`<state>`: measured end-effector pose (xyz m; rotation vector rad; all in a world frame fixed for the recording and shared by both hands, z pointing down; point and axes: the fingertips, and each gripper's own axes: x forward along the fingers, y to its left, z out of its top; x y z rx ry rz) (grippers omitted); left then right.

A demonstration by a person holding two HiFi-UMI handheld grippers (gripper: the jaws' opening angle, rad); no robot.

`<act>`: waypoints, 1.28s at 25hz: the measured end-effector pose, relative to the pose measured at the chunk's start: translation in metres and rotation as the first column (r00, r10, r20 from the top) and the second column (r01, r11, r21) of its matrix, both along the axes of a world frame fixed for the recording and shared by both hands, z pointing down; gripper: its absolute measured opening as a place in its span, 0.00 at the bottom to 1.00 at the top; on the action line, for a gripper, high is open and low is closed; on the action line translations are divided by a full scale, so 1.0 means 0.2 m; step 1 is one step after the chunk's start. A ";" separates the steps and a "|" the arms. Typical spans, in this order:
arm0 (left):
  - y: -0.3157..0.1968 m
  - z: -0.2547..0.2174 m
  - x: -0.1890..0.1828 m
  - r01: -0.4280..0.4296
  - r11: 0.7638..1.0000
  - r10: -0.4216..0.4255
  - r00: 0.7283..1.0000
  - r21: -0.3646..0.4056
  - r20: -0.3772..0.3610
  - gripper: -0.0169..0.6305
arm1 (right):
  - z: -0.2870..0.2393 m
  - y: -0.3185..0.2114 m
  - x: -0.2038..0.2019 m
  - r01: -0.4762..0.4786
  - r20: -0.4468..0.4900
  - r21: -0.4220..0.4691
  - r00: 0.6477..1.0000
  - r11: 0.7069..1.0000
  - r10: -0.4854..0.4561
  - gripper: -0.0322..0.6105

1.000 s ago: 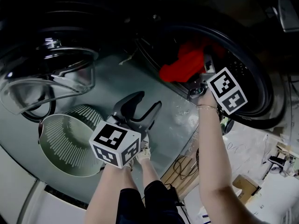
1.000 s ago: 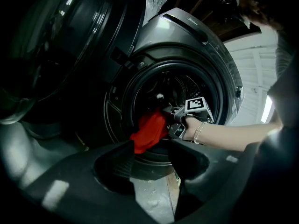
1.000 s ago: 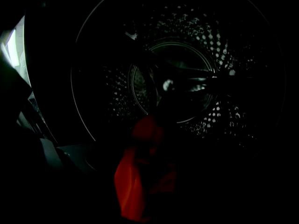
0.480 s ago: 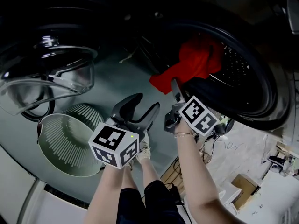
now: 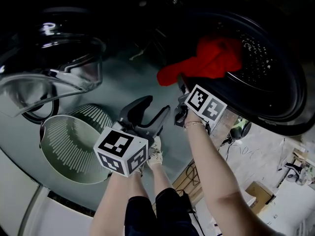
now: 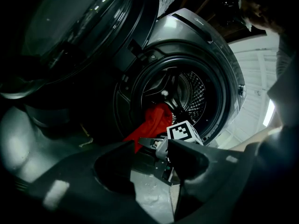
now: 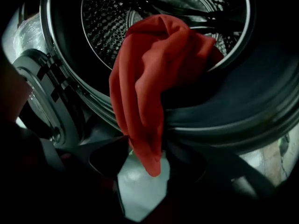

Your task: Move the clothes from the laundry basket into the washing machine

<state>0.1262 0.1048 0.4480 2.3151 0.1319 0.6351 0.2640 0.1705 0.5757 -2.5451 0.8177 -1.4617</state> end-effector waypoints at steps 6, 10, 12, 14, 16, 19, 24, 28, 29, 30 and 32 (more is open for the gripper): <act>-0.01 -0.01 0.01 0.004 1.000 -0.004 1.000 0.004 -0.001 0.38 | -0.18 -0.08 0.04 0.071 -0.076 0.101 0.995 0.992 -0.063 0.13; -0.02 -0.06 0.02 0.005 1.000 -0.005 1.000 0.004 -0.009 0.38 | -0.52 -0.11 0.14 0.126 -0.278 0.197 0.958 0.972 -0.068 0.13; -0.03 -0.08 0.04 0.006 1.000 -0.006 1.000 0.004 -0.016 0.38 | -0.69 -0.10 0.25 0.110 -0.363 0.223 0.932 0.969 -0.023 0.13; -0.03 -0.10 0.05 0.007 1.000 -0.007 1.000 0.002 -0.024 0.38 | -0.82 -0.11 0.37 0.109 -0.429 0.232 0.903 0.966 0.001 0.13; -0.03 -0.12 0.07 0.004 1.000 -0.004 0.999 0.002 -0.033 0.38 | -0.94 -0.13 0.48 0.105 -0.489 0.241 0.872 0.965 0.027 0.13; -0.03 -0.14 0.08 0.000 1.000 0.000 0.999 0.003 -0.040 0.38 | -1.09 -0.09 0.61 0.049 -0.557 0.274 0.822 0.960 0.117 0.13; -0.04 -0.15 0.09 0.001 1.000 0.000 0.999 0.006 -0.044 0.38 | -1.01 -0.05 0.67 -0.029 -0.522 0.257 0.837 0.966 0.164 0.12; -0.03 -0.13 0.09 -0.003 1.000 0.003 0.999 0.005 -0.037 0.38 | -0.81 0.00 0.63 -0.094 -0.400 0.199 0.901 0.975 0.168 0.41; -0.04 -0.13 0.08 -0.002 1.000 0.002 0.999 0.005 -0.036 0.38 | -0.78 0.00 0.61 -0.104 -0.368 0.193 0.914 0.976 0.170 0.51; -0.04 -0.12 0.08 -0.001 1.000 0.001 0.999 0.006 -0.034 0.38 | -0.75 0.01 0.59 -0.108 -0.344 0.190 0.923 0.976 0.169 0.57; -0.04 -0.12 0.07 0.002 1.000 -0.002 1.000 0.006 -0.031 0.38 | -0.73 0.00 0.55 -0.101 -0.319 0.189 0.935 0.977 0.158 0.64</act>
